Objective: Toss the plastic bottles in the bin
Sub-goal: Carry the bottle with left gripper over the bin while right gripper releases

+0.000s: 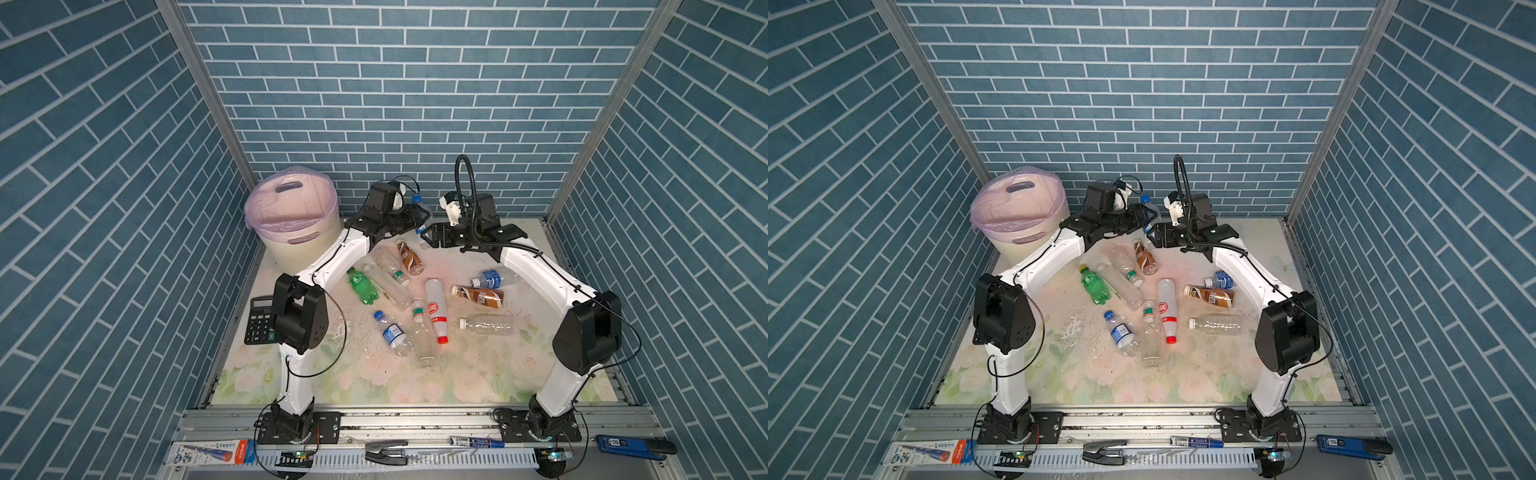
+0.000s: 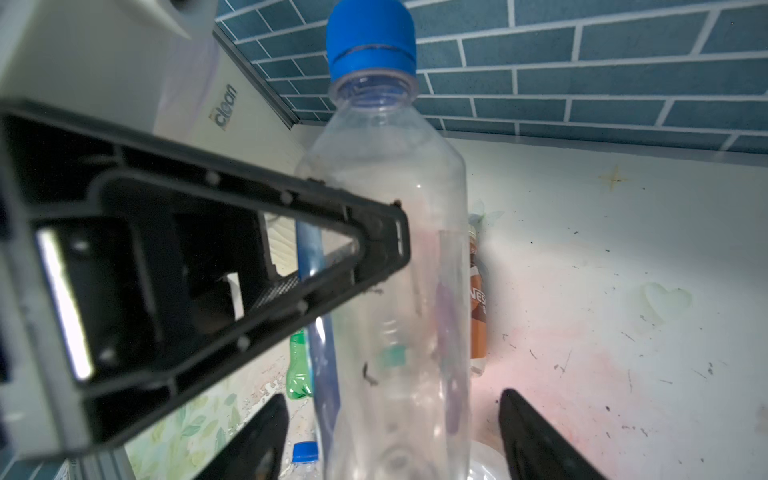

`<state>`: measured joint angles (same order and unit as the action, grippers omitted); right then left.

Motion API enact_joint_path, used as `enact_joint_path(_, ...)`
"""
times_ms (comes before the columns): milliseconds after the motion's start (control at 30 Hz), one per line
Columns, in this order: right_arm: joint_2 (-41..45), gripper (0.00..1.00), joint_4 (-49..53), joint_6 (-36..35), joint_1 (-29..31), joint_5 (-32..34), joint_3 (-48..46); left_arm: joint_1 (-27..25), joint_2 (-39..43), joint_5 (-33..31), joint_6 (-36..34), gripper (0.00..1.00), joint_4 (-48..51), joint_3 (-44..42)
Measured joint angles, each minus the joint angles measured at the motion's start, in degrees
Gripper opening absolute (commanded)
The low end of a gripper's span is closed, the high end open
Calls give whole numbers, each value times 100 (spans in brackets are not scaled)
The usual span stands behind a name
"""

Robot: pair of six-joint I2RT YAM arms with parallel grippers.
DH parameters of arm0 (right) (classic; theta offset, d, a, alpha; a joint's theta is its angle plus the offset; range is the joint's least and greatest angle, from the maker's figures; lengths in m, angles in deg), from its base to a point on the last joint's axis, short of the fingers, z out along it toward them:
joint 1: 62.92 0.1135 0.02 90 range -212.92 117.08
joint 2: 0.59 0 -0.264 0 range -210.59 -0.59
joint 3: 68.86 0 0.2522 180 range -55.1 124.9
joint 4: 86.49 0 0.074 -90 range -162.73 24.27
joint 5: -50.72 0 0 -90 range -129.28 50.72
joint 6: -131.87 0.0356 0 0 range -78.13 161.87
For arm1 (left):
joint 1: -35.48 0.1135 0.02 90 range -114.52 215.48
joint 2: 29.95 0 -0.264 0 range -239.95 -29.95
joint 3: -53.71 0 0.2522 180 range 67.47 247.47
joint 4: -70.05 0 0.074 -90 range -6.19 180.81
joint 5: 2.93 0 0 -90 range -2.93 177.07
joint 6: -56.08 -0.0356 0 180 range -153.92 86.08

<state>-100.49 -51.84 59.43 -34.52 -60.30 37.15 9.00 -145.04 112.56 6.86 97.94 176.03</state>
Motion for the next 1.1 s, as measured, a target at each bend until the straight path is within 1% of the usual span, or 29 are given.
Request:
enact_joint_path(133, 310, 93, -33, -2, 7, 22, -55, 74, 22, -195, -334, 48, 404, 439)
enact_joint_path(267, 498, 96, -57, -9, 31, 33, -74, 208, 208, -391, -619, 48, 776, 560)
enact_joint_path(367, 627, 97, -122, -57, 111, 76, -129, 358, 463, -608, -846, 48, 1078, 581)
enact_joint_path(500, 817, 99, -319, -221, 289, 79, -168, 605, 824, -957, -1209, 48, 1508, 850)
enact_joint_path(700, 903, 99, -813, -533, 756, -48, -103, 1025, 1628, -1541, -1751, 50, 1825, 966)
enact_joint_path(800, 785, 99, -850, -728, 1071, -133, 149, 1235, 2037, -1897, -2004, 50, 1878, 964)
enact_joint_path(900, 531, 99, -905, -885, 1338, -247, 636, 1408, 2452, -2273, -2258, 50, 1834, 887)
enact_joint_path(1100, 72, 99, -935, -1025, 1631, -448, 1464, 1558, 3401, -3185, -2944, 50, 1309, 468)
